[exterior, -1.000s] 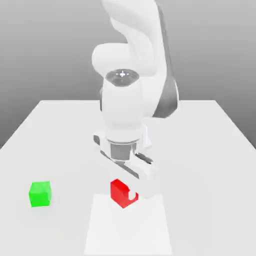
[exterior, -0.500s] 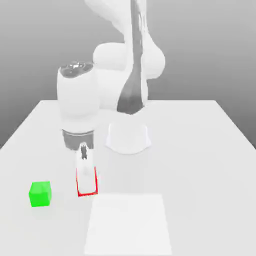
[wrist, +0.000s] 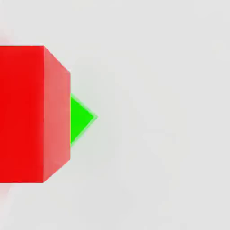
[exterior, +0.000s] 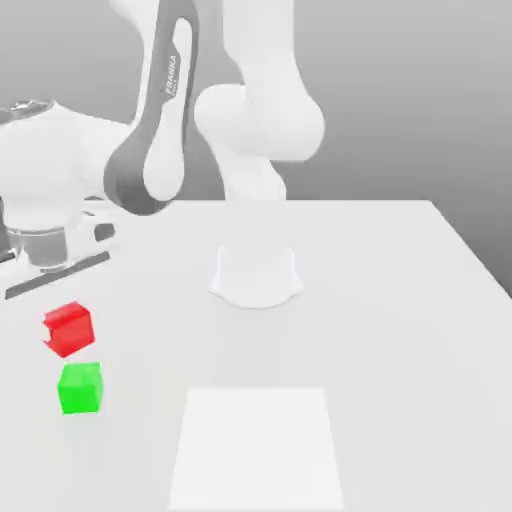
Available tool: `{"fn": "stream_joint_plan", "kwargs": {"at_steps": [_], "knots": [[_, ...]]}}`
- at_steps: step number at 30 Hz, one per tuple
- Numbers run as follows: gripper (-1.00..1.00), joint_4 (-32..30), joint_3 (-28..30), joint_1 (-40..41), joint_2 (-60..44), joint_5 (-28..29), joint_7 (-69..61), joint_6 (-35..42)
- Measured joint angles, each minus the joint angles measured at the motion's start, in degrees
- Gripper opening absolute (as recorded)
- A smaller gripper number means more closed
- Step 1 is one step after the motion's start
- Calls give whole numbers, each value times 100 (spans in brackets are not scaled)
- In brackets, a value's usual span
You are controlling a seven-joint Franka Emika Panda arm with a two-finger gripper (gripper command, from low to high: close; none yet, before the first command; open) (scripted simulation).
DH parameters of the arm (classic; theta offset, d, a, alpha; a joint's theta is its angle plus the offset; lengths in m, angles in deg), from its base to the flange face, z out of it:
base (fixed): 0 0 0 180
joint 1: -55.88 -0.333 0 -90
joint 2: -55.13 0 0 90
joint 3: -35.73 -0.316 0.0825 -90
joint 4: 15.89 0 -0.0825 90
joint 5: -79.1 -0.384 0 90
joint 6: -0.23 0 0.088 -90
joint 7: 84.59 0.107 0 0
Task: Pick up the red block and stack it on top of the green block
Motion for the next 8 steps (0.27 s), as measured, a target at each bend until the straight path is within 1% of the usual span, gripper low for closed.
{"fn": "stream_joint_plan", "kwargs": {"at_steps": [4,5,8], "knots": [[-100,7,14,-19,-504,77,57,-486],[100,5,18,-26,-628,83,59,-605],[100,5,18,-26,-628,83,59,-605]]}}
